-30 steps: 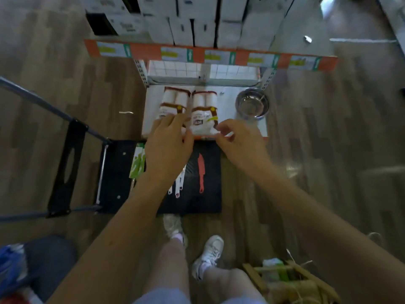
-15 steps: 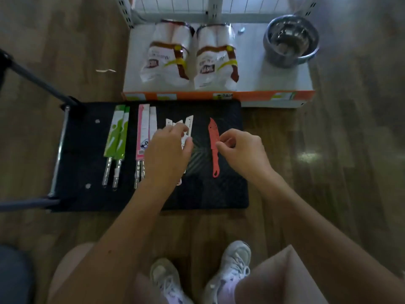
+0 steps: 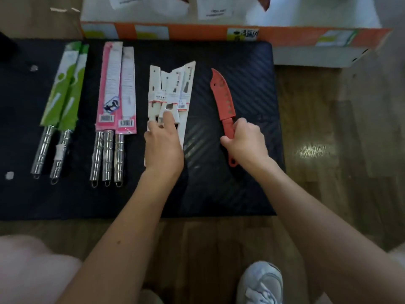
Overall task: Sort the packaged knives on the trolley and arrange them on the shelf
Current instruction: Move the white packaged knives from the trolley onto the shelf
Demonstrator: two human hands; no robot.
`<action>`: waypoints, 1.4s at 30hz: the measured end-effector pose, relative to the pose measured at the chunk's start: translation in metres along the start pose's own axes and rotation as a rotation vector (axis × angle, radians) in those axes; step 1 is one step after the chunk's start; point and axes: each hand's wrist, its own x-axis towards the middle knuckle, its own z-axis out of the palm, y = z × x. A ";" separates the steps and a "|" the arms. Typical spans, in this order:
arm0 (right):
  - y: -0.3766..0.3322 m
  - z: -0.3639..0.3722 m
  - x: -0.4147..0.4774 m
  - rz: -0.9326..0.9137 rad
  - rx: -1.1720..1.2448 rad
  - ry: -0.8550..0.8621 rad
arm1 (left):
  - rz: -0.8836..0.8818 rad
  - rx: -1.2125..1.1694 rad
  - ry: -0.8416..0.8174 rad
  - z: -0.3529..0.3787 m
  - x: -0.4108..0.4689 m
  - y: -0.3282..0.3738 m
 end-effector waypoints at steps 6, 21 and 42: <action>0.001 0.003 0.003 -0.005 0.173 -0.119 | 0.002 -0.162 0.076 -0.003 0.003 -0.001; -0.063 -0.072 -0.031 -0.159 0.436 -0.090 | -0.012 -0.594 0.321 -0.088 0.000 0.038; -0.356 -0.599 -0.300 -0.386 0.606 -0.082 | 0.177 -0.775 0.481 -0.675 -0.170 0.264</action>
